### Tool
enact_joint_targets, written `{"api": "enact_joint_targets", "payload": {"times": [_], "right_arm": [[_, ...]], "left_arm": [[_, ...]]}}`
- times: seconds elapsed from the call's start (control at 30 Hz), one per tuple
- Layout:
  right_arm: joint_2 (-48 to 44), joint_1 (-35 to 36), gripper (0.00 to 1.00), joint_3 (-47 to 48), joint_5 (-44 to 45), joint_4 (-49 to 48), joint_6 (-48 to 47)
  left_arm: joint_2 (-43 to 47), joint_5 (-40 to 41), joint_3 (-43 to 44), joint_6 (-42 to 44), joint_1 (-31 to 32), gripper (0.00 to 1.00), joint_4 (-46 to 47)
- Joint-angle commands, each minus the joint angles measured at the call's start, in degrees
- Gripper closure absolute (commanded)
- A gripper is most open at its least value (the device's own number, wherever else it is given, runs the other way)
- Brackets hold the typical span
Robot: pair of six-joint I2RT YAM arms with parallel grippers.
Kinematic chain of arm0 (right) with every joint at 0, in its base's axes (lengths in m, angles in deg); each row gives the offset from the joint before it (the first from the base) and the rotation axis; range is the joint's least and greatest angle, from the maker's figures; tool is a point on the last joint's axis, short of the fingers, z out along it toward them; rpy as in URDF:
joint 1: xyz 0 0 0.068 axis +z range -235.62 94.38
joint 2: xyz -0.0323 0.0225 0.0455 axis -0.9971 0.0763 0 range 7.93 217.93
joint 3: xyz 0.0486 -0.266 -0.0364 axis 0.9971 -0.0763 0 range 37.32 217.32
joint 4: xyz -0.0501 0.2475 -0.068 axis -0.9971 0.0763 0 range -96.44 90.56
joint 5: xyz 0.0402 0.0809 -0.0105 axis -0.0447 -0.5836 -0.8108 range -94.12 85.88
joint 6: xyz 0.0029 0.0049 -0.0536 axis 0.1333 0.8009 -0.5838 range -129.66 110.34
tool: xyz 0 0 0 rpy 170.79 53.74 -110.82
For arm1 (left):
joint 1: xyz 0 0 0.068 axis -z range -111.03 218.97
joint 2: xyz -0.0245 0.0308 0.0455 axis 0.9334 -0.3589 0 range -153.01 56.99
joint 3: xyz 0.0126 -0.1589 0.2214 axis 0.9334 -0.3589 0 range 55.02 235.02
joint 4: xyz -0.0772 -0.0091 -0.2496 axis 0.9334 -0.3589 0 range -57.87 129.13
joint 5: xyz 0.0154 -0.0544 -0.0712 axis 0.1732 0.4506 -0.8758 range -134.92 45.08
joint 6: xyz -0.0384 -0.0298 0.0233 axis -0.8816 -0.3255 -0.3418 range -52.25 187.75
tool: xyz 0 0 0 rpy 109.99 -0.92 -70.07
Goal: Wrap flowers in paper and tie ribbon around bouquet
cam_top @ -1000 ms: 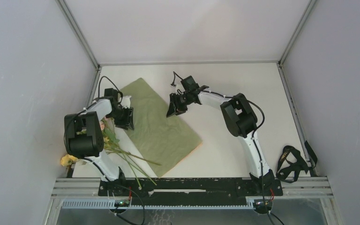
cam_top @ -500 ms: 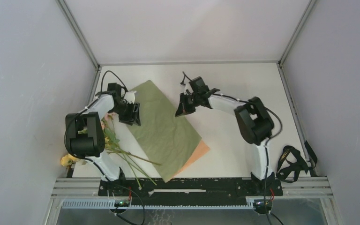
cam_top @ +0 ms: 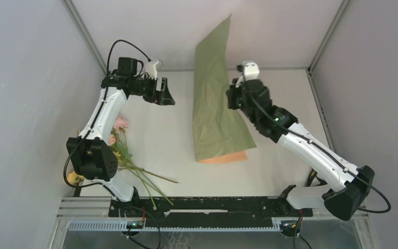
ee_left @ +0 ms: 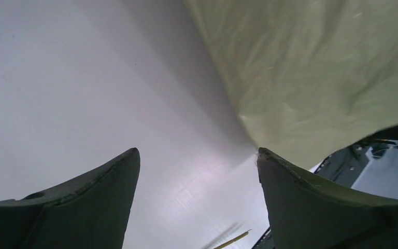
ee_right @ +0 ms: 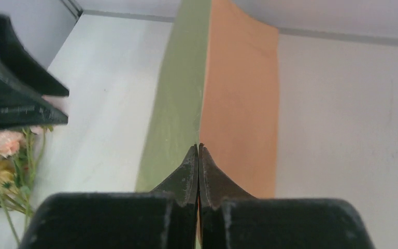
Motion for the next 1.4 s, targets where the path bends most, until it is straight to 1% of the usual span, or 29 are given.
{"api": "enact_joint_targets", "payload": {"times": [0.0, 0.07, 0.13, 0.2, 0.3, 0.43, 0.5, 0.53, 0.67, 0.77, 0.87, 0.93, 1.03, 1.1, 1.13, 1.2, 1.23, 1.3, 1.33, 1.37], "right_arm": [[5.93, 10.22, 1.00, -0.15, 18.36, -0.24, -9.25], [11.33, 13.45, 1.00, 4.01, 20.58, 1.04, -9.51], [16.83, 15.89, 1.00, 8.68, 18.31, 0.84, -8.91], [24.60, 18.81, 1.00, 15.19, 15.61, 0.61, -10.04], [35.42, 21.66, 1.00, 25.07, 17.39, 3.64, -11.87], [46.81, 22.88, 1.00, 35.81, 16.43, 7.68, -11.17], [50.78, 23.60, 1.00, 39.96, 16.77, 9.15, -11.39], [52.34, 24.04, 1.00, 41.63, 17.03, 9.58, -11.67], [56.63, 24.62, 1.00, 44.94, 15.85, 10.16, -11.71], [57.83, 24.78, 1.00, 45.12, 14.79, 10.08, -10.86], [58.52, 25.02, 1.00, 44.91, 14.23, 9.82, -10.61], [58.65, 25.37, 1.00, 44.68, 14.20, 9.77, -10.50], [58.13, 25.69, 1.00, 43.58, 13.48, 9.05, -9.77], [57.45, 25.76, 1.00, 42.26, 12.54, 8.33, -9.04], [57.11, 25.75, 1.00, 41.59, 12.22, 8.06, -8.79], [56.16, 25.63, 1.00, 40.61, 11.17, 7.97, -8.34], [55.54, 25.55, 0.97, 40.19, 10.09, 8.01, -8.27], [53.48, 25.52, 0.78, 38.46, 6.72, 8.52, -8.80], [51.79, 25.60, 0.68, 37.32, 4.64, 8.86, -9.09], [49.26, 25.59, 0.58, 35.13, 2.42, 8.87, -9.46]], "left_arm": [[-0.91, -4.87, 4.23, -8.07, -0.35, 0.11, 2.69], [-1.48, -3.17, 3.43, -10.34, -0.52, 0.11, 4.73], [-2.27, -1.96, 2.32, -12.39, -1.26, 0.10, 6.59], [-3.55, -4.38, 2.10, -14.20, -3.79, 0.10, 6.82], [-5.06, -8.44, 1.80, -15.73, -8.54, 0.06, 7.35], [-5.19, -5.31, 0.45, -11.97, -10.87, 0.05, 6.55], [-4.72, -5.47, -0.53, -9.78, -10.89, 0.01, 6.28], [-4.48, -6.51, -1.08, -9.51, -10.82, 0.00, 6.26], [-4.05, -12.23, -3.19, -5.34, -10.25, 0.00, 6.58], [-3.15, -12.44, -5.94, -0.96, -7.90, 0.00, 5.86], [-2.73, -8.64, -8.31, 1.39, -4.09, 0.00, 6.58], [-3.59, -2.90, -9.05, 0.69, -2.03, 0.00, 8.27], [-6.54, 4.77, -8.88, -0.88, -0.88, 0.00, 10.11], [-9.38, 5.83, -8.43, -2.20, -0.90, 0.01, 10.13], [-10.34, 5.79, -8.23, -2.67, -0.90, 0.04, 10.09], [-11.68, 4.77, -8.04, -2.96, -0.86, 0.18, 9.82], [-11.99, 3.94, -8.12, -3.01, -0.85, 0.34, 9.68], [-12.34, 3.17, -8.16, -2.82, -0.90, 0.73, 9.38], [-12.39, 3.62, -8.08, -2.49, -0.90, 0.90, 9.26], [-12.41, 4.69, -8.06, -2.23, -0.92, 0.98, 9.22]]}}
